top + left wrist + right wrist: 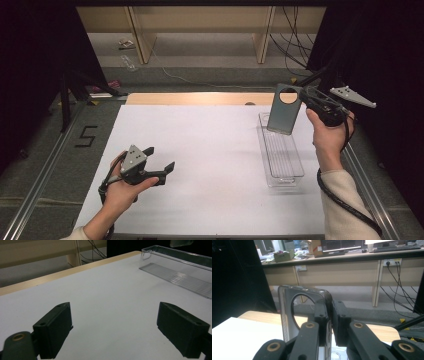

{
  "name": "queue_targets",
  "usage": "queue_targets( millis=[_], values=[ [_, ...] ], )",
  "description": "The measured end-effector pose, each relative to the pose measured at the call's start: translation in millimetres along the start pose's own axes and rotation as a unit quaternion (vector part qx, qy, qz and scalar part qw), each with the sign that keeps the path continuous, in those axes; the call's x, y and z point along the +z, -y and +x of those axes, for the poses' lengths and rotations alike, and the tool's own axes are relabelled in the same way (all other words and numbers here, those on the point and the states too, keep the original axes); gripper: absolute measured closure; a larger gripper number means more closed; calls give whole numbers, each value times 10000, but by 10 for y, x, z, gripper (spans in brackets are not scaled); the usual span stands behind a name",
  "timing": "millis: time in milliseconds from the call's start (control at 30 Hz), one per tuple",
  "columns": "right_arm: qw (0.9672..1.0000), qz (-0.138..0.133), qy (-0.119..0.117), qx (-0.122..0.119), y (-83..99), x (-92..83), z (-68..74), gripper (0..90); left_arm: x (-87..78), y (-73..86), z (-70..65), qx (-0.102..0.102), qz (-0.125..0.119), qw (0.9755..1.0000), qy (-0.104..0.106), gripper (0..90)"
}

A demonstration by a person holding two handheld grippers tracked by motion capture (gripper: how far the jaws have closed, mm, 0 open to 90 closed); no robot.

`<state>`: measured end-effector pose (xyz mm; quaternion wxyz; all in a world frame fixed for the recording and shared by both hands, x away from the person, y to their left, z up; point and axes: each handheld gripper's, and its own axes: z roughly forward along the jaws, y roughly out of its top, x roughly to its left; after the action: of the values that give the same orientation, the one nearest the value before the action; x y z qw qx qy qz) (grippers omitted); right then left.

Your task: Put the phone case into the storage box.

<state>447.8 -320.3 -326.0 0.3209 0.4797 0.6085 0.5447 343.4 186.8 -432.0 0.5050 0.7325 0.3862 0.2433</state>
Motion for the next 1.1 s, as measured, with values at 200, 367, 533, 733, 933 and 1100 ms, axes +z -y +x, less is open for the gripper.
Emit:
queue_targets(
  millis=[200, 367, 533, 733, 933, 1100],
  values=[
    [10000, -5, 5, -12, -3, 18, -5, 837, 0, 1, 2, 1, 4, 10000, -3, 122],
    [10000, 20, 11, -28, 3, 44, -8, 837, 2, 3, 2, 1, 7, 10000, -4, 122],
    [10000, 13, -2, -41, 5, 63, -10, 837, 1, 3, 2, 0, 7, 10000, -6, 122],
    [10000, 36, 7, -48, 3, 82, -14, 837, 2, 3, 1, 1, 11, 10000, -6, 122],
    [10000, 35, 8, -80, 4, 108, -17, 837, 3, 3, 2, 1, 11, 10000, -4, 122],
    [9999, 55, -3, -94, 7, 130, -14, 837, 4, 4, 1, 2, 14, 10000, -3, 122]
  ],
)
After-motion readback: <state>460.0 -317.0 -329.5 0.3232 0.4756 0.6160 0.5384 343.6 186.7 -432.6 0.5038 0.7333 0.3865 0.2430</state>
